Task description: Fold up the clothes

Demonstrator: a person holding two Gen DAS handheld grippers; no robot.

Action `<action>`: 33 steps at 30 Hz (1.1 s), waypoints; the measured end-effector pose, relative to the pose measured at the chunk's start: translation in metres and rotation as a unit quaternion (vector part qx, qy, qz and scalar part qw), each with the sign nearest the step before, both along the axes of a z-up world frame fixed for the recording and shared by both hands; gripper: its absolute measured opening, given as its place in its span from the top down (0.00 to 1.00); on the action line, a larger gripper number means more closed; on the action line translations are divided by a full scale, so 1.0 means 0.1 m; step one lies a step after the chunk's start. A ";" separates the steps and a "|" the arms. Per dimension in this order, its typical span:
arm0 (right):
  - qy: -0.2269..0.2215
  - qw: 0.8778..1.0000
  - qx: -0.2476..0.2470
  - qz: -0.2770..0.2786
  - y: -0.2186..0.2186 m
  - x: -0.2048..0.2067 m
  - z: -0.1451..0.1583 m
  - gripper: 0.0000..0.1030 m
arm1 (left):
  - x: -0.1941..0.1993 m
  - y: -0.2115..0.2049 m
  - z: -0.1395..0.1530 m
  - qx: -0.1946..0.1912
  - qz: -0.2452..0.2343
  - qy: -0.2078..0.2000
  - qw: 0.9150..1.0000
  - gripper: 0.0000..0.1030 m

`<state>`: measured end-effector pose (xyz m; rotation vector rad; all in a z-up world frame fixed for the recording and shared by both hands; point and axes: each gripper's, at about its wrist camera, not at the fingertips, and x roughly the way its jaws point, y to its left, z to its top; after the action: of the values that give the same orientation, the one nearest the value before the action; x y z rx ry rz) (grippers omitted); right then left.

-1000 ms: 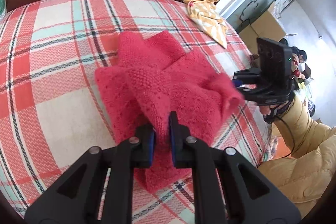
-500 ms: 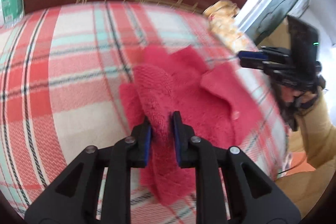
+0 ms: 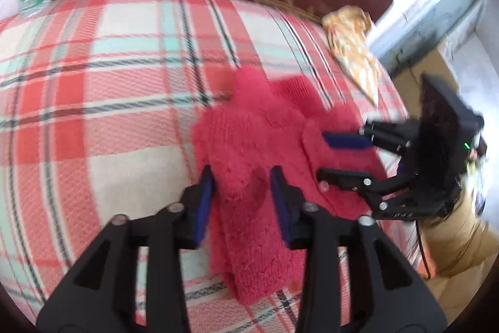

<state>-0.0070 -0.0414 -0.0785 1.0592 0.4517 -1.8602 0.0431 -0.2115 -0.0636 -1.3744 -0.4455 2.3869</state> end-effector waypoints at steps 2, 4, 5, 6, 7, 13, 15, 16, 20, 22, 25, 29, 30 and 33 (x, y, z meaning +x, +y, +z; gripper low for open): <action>-0.040 0.998 -0.031 -0.022 0.13 -0.09 0.07 0.53 | 0.11 -0.18 0.10 0.018 0.034 0.012 0.999 0.32; -0.055 0.996 -0.067 -0.036 0.33 -0.13 0.20 0.52 | 0.23 -0.35 0.19 0.036 0.059 0.022 0.997 0.20; -0.061 0.993 -0.089 -0.048 0.46 -0.14 0.26 0.44 | 0.30 -0.41 0.21 0.038 0.068 0.025 0.997 0.20; -0.069 0.990 -0.105 -0.064 0.59 -0.16 0.31 0.37 | 0.36 -0.46 0.22 0.037 0.072 0.025 0.996 0.20; -0.077 0.987 -0.117 -0.083 0.71 -0.18 0.34 0.29 | 0.40 -0.48 0.20 0.039 0.071 0.018 0.997 0.19; -0.159 0.965 -0.143 -0.153 1.10 -0.27 0.14 0.20 | 0.39 -0.27 -0.16 0.060 0.029 -0.060 0.996 0.19; -0.183 0.961 -0.137 -0.159 1.08 -0.30 0.03 0.19 | 0.36 -0.16 -0.23 0.064 0.019 -0.068 0.995 0.19; -0.195 0.958 -0.139 -0.157 1.06 -0.31 -0.02 0.19 | 0.33 -0.10 -0.24 0.062 0.012 -0.067 0.996 0.19; -0.196 0.958 -0.138 -0.155 0.93 -0.34 -0.16 0.18 | 0.26 0.01 -0.26 0.066 -0.002 -0.066 0.996 0.18; -0.204 0.955 -0.156 -0.150 0.90 -0.36 -0.19 0.18 | 0.23 -0.01 -0.27 0.081 0.000 -0.070 0.994 0.18; -0.204 0.954 -0.160 -0.148 0.83 -0.37 -0.23 0.18 | 0.19 -0.01 -0.31 0.106 0.011 -0.080 0.991 0.18; -0.179 0.965 -0.134 -0.134 0.74 -0.31 -0.21 0.19 | 0.19 0.00 -0.31 0.123 0.024 -0.094 0.988 0.18; -0.176 0.966 -0.129 -0.138 0.75 -0.30 -0.21 0.21 | 0.18 0.01 -0.32 0.123 0.029 -0.099 0.987 0.18; -0.173 0.966 -0.118 -0.154 0.76 -0.31 -0.22 0.47 | 0.17 0.06 -0.30 0.100 0.032 -0.104 0.989 0.36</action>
<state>-0.0381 0.0351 -0.1008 1.3112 -0.1450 -1.8821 0.0606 -0.2053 -0.0931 -1.5417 -0.7736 2.1860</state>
